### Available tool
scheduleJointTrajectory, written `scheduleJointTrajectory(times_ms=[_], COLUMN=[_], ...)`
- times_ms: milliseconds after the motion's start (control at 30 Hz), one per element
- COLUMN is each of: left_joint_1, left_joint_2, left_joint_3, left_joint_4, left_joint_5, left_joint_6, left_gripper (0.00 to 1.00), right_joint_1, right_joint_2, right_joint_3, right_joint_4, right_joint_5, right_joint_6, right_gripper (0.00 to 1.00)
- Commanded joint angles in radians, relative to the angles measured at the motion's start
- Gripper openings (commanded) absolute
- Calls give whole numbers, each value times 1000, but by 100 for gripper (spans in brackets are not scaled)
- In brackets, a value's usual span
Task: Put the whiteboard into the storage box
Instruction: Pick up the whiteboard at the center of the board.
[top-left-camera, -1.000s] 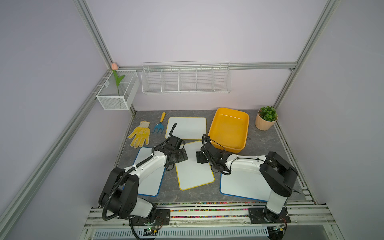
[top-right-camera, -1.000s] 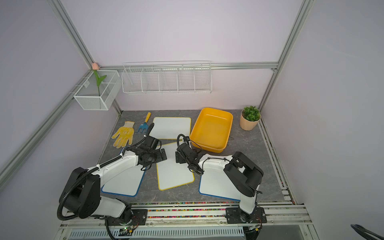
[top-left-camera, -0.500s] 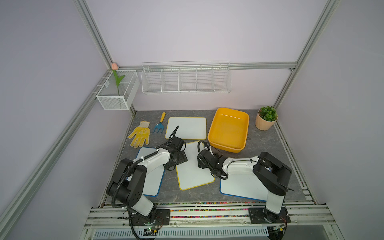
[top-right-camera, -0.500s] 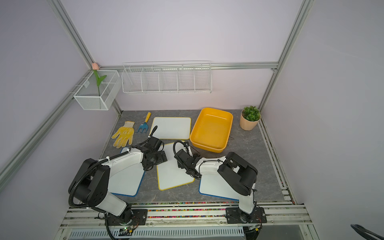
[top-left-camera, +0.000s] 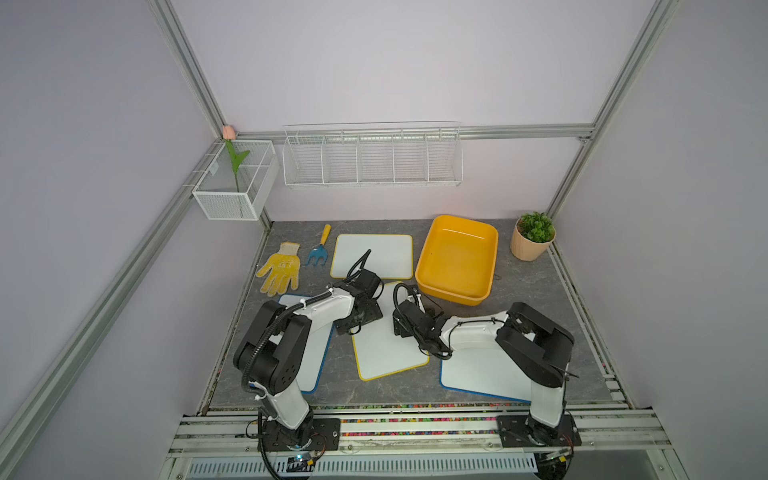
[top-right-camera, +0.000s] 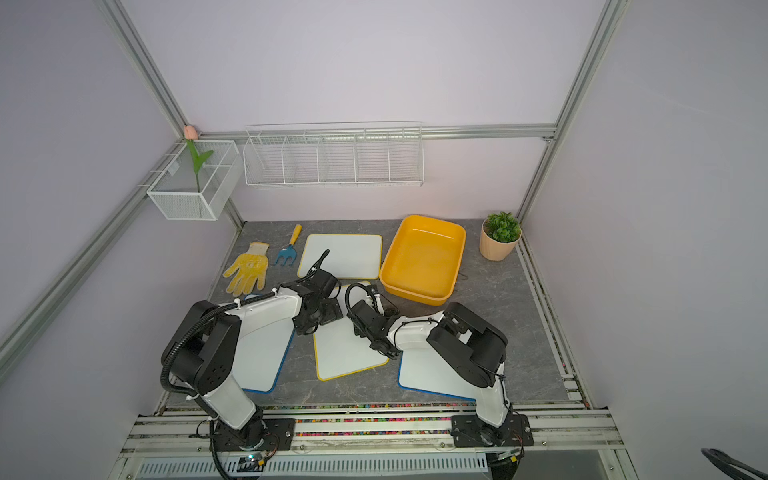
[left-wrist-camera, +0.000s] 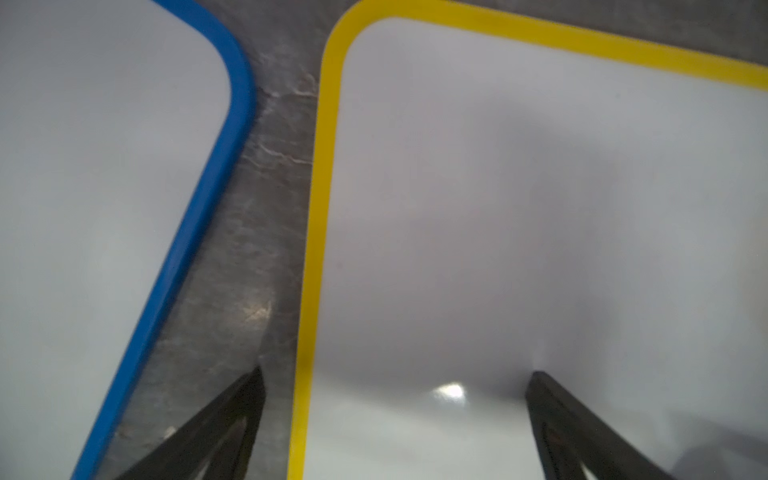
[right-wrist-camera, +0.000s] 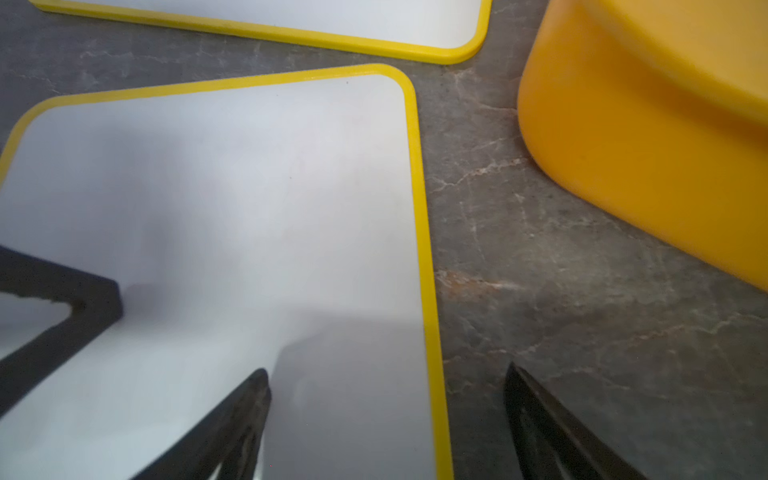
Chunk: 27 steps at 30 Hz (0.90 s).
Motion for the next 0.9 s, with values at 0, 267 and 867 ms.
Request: scheduleJointTrajectory(times_ms=[0,267,867], left_joint_1=[-28,-29,48], left_joint_2=[87,37,-261], left_joint_3=[-37,-49,-97], left_joint_4=[70,251,410], left_joint_5=[110,364,535], left_joint_6=[-48,-42,-203], left_gripper=[99,99,100], right_joint_1=[23,34,4], right_joint_2=[61,72,76], right_joint_3=[-9,-18,-53], right_joint_4=[-33,52,108], right_joint_5=[-107,-253,-390], right_joint_6=[49,39,117], right_gripper=[89,89,89])
